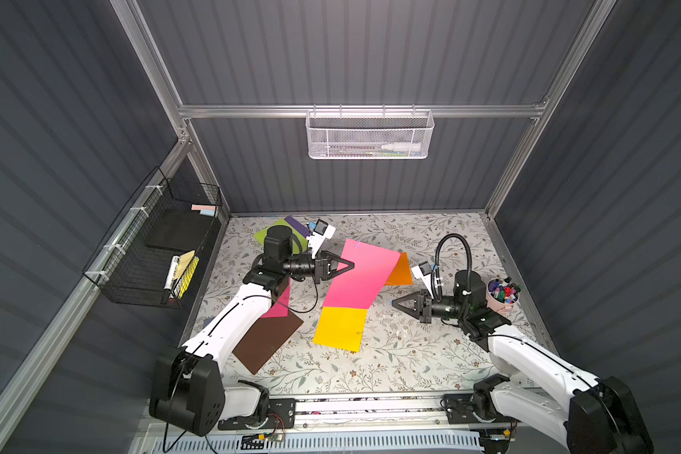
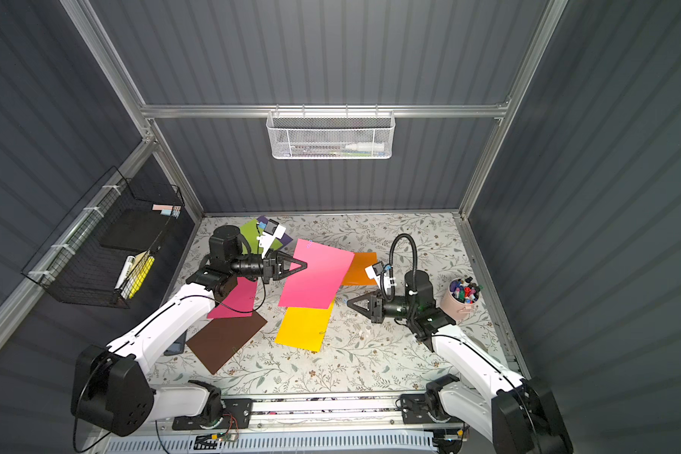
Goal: Unclip the paperclips from the documents
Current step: Place the paper clip at the center of the board.
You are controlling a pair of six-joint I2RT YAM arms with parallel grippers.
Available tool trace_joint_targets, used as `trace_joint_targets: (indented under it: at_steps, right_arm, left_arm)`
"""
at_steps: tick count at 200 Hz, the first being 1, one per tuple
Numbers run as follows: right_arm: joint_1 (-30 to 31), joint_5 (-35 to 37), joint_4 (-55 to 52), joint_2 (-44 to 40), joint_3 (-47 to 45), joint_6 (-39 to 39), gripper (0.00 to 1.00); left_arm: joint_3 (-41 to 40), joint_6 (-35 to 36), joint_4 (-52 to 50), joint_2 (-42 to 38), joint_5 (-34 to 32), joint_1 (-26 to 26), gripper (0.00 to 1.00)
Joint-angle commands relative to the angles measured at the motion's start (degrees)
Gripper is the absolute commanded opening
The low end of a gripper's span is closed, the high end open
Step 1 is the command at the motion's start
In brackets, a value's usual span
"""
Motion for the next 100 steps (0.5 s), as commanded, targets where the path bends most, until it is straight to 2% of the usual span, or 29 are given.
trace_joint_targets:
  at_steps: [1,33,75,91,100]
  right_arm:
    - [-1.8,12.2,-11.4,1.7,-0.4,-1.3,0.04]
    - [-2.2,23.4,-19.3,3.0,-2.2,1.7,0.03]
    - [-2.2,31.5,-27.2,5.8,-0.4,3.0,0.02]
    - [-2.2,32.5,-29.1,6.6,0.4,2.6,0.1]
    - [-2.1,32.7,-29.5,6.6,0.9,2.1,0.22]
  left_arm:
    - [2.8,4.0,-3.6,0.7,-0.6,0.2,0.0]
    - [4.2,9.7,-8.8,2.4,-4.2,0.2,0.0]
    - [4.0,12.9,-11.9,4.0,-8.4,-0.2,0.0]
    - [4.2,14.4,-13.5,4.6,-10.7,-1.2,0.0]
    - [4.2,15.0,-14.1,4.8,-12.0,-2.1,0.0]
